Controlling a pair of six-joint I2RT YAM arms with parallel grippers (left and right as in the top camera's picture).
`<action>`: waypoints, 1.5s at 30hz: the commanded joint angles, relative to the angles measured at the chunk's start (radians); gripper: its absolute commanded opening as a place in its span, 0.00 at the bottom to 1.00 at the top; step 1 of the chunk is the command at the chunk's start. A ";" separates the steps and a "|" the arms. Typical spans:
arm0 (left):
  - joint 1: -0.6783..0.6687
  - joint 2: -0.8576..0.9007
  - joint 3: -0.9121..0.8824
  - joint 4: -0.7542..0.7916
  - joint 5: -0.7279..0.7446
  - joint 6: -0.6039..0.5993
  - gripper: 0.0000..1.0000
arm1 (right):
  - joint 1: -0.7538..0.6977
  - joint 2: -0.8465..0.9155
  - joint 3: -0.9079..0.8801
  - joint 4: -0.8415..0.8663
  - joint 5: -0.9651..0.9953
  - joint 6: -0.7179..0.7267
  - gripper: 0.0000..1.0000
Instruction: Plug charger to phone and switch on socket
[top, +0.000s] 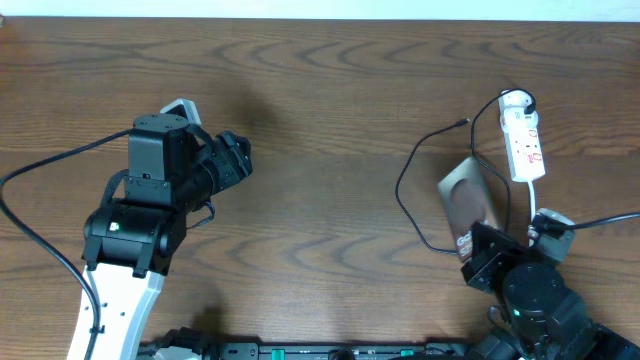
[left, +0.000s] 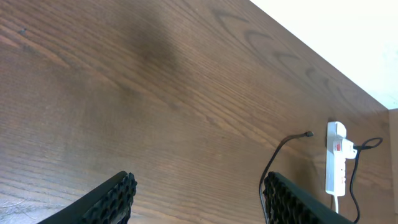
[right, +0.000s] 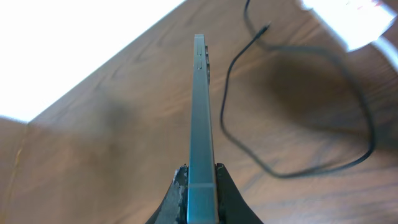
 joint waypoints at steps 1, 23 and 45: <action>0.000 -0.002 0.008 -0.003 -0.017 0.010 0.68 | -0.004 -0.007 0.029 0.016 0.132 -0.004 0.01; 0.000 0.071 0.008 -0.043 0.082 -0.067 0.68 | -0.004 -0.006 -0.272 0.528 -0.127 0.127 0.01; -0.002 0.153 0.006 -0.043 0.396 -0.093 0.67 | -0.005 0.169 -0.577 1.249 -0.265 0.464 0.01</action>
